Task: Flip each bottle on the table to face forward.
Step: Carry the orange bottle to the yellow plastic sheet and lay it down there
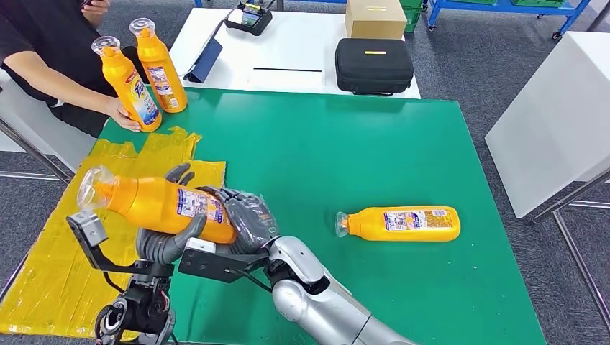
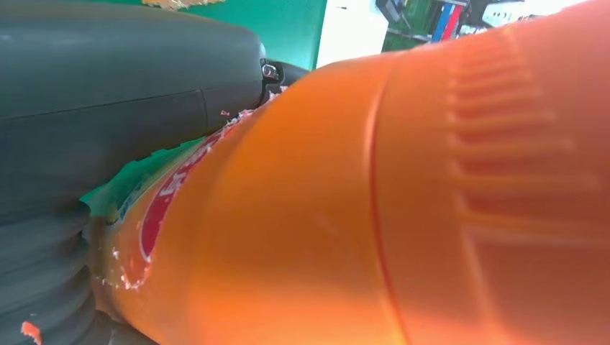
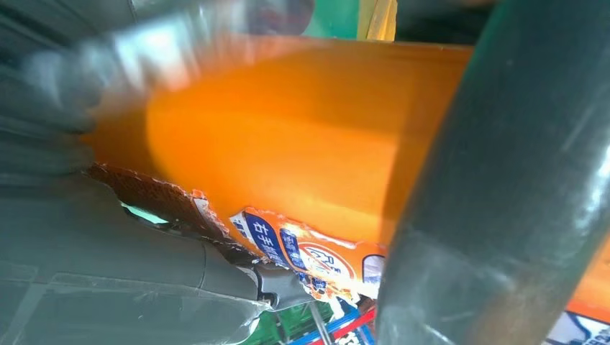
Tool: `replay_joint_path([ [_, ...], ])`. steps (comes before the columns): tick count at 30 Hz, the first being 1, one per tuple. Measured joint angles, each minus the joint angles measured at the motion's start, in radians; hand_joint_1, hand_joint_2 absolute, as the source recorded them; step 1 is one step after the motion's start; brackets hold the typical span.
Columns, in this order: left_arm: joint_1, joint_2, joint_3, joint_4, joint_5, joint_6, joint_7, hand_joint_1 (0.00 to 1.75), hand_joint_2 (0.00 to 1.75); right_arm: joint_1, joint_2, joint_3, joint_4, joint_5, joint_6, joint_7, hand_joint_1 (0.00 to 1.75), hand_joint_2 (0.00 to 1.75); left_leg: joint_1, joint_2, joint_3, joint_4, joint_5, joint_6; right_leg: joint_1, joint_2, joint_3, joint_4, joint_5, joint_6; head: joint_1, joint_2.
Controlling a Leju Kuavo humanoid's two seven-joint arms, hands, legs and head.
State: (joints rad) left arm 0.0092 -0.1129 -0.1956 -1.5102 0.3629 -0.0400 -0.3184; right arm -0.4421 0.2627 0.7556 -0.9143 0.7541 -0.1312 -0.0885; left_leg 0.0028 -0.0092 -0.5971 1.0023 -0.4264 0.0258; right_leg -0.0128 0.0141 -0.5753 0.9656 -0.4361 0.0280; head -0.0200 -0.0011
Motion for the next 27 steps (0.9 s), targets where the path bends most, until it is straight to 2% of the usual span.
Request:
replay_joint_path([
  [10,0.03,0.0,0.01,-0.029,0.002,0.008,-0.003,1.75,1.75,0.0,-0.005,0.027,-0.007,-0.009,0.002,0.002,1.72,1.75,0.0,0.0,0.0,0.0,0.0,0.0,0.0,0.0,0.0,0.0,0.0,0.0,0.0,0.0],
  [14,0.039,0.0,0.011,-0.031,0.003,0.011,-0.005,1.75,1.75,0.006,-0.008,0.034,-0.008,-0.008,-0.001,0.007,0.0,1.75,0.0,0.0,0.0,0.0,0.0,0.0,0.0,0.0,0.0,0.0,0.0,0.0,0.0,0.0],
  [16,0.04,0.0,0.012,-0.031,-0.002,0.022,-0.012,1.75,1.75,0.014,-0.01,0.038,-0.01,-0.007,-0.002,0.009,0.0,1.75,0.0,0.0,0.0,0.0,0.0,0.0,0.0,0.0,0.0,0.0,0.0,0.0,0.0,0.0],
  [20,0.041,0.0,0.025,-0.036,-0.041,0.07,-0.032,1.75,1.75,0.038,-0.022,0.04,-0.031,-0.01,0.0,0.011,0.0,0.0,0.0,0.0,0.0,0.0,0.0,0.0,0.0,0.0,0.0,0.0,0.0,0.0,0.0,0.0],
  [23,0.041,0.0,0.038,-0.051,-0.125,0.139,-0.051,1.75,1.75,0.057,-0.037,0.035,-0.059,-0.013,0.002,0.012,0.0,0.0,0.0,0.0,0.0,0.0,0.0,0.0,0.0,0.0,0.0,0.0,0.0,0.0,0.0,0.0],
  [27,0.051,0.001,0.066,-0.08,-0.435,0.348,-0.065,1.75,1.75,0.087,-0.065,-0.003,-0.129,-0.026,0.011,0.018,0.0,0.0,0.0,0.0,0.0,0.0,0.0,0.0,0.0,0.0,0.0,0.0,0.0,0.0,0.0,0.0],
])
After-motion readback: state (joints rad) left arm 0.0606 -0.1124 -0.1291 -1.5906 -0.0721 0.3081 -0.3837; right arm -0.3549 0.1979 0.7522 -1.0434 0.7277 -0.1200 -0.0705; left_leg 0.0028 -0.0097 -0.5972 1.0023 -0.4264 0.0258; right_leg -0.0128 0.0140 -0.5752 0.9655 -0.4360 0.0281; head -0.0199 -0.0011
